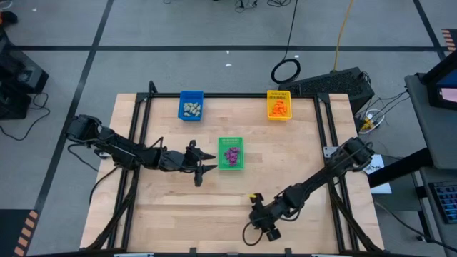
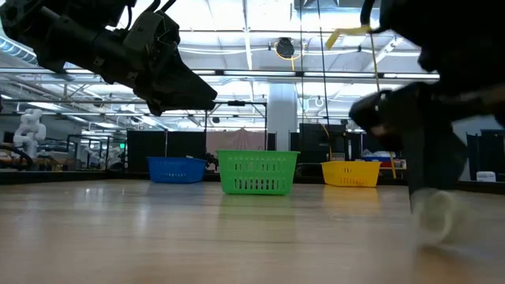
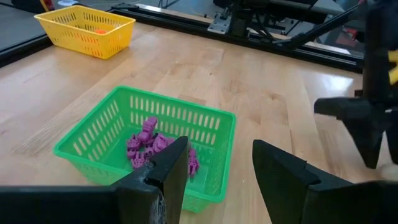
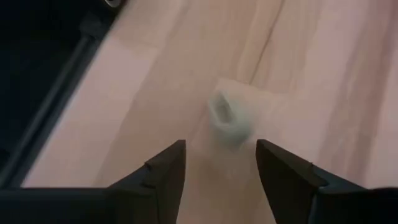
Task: Sort Halloween decoration
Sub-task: Put the white skull toy into the blue bin
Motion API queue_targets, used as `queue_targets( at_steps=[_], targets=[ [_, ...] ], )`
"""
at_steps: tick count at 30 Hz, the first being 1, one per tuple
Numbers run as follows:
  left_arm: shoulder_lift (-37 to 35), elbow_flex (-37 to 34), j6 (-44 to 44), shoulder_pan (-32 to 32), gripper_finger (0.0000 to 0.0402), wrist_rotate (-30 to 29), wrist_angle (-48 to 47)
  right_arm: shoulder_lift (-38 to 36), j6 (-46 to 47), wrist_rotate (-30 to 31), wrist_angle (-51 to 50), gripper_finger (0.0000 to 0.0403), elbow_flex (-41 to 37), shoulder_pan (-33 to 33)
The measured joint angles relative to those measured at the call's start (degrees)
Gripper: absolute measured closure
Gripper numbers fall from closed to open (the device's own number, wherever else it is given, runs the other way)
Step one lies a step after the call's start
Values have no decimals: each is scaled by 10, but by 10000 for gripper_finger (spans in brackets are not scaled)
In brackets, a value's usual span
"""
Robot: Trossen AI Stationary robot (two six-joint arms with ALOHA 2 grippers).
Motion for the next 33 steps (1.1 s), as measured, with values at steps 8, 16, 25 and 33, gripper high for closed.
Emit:
queue_targets(
  at_steps=[8,16,25,33],
  targets=[
    [0,0,-1,0,223,1,-7,35,-7,-13,52,248,1,-1],
    [0,0,-1,0,223,1,-13,4,-18,14,0,254,-1,-7],
    [0,0,-1,0,223,1,-13,-20,-15,125,0,226,0,-42],
    [0,0,1,0,223,1,-16,6,-136,122,40,205,0,-67]
  ],
)
